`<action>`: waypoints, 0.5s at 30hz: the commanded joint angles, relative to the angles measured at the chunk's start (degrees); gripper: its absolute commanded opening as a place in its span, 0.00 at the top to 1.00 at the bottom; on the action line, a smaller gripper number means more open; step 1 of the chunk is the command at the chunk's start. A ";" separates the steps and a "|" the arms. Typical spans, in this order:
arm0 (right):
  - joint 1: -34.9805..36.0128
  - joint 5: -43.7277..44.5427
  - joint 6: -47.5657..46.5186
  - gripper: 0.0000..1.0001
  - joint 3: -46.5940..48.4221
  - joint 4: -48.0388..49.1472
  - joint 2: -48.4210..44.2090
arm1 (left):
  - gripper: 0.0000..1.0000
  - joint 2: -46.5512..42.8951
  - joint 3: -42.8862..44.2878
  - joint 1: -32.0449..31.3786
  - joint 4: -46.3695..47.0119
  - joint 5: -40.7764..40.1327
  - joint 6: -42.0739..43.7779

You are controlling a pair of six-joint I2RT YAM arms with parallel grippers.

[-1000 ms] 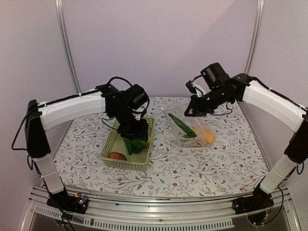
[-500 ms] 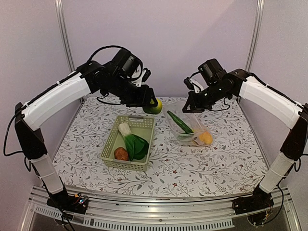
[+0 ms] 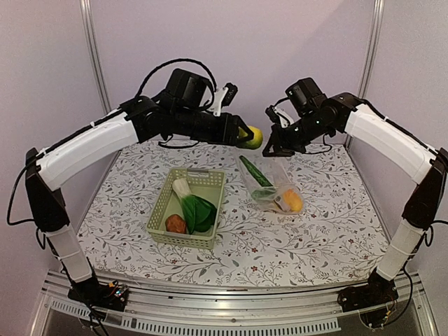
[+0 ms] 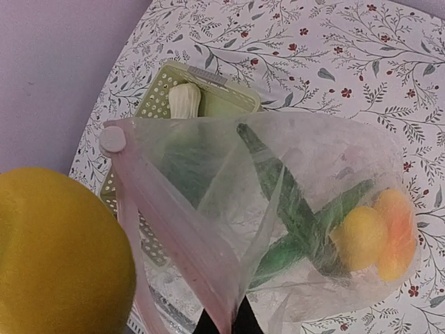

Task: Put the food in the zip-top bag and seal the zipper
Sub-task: Place the fake fruit in the zipper food storage bag.

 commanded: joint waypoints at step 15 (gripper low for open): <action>-4.82 -6.00 1.78 0.99 8.83 -2.39 2.62 | 0.20 10.83 7.71 -3.78 -1.00 -7.30 4.22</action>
